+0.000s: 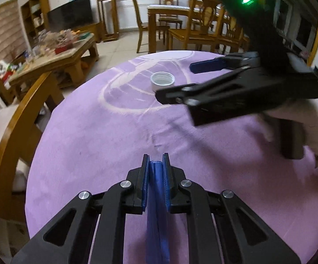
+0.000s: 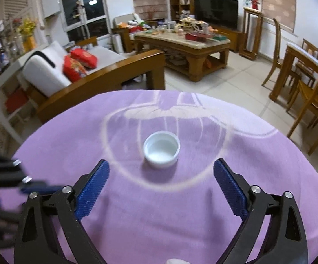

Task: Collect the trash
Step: 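Grasp the blue strip with the left tool while the right grasps the white cap, then carry the blue strip and white cap over the black bin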

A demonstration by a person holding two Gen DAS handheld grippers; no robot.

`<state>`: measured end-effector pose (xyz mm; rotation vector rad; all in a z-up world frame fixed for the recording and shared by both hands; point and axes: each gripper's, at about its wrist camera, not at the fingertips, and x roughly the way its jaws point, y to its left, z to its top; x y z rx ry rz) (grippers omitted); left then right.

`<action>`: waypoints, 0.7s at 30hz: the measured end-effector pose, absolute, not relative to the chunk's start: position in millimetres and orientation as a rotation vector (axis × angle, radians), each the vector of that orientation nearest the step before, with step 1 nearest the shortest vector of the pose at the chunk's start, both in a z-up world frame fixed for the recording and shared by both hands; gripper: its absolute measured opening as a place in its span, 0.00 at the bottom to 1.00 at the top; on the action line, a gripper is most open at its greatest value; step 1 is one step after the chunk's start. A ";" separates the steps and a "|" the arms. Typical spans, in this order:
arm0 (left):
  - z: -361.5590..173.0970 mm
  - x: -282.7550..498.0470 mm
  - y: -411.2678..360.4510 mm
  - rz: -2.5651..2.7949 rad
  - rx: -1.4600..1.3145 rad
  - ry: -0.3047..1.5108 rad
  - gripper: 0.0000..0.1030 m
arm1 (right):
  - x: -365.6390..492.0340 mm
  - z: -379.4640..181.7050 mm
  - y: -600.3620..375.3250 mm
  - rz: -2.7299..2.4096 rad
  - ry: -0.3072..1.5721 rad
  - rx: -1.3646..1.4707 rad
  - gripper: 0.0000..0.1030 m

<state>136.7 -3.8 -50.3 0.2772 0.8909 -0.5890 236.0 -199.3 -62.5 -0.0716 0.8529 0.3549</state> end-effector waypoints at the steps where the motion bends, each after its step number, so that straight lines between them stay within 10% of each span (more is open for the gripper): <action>1: -48.6 136.1 3.1 -0.579 0.248 0.891 0.12 | 241.6 -66.2 -197.5 0.350 0.865 -0.064 0.82; 12: -36.0 130.5 30.7 -0.555 0.148 0.845 0.12 | 259.1 -73.4 -187.6 0.282 0.887 -0.100 0.36; 21: -16.2 112.9 34.9 -0.592 0.071 0.736 0.12 | 227.7 -72.1 -206.1 0.391 0.931 -0.015 0.35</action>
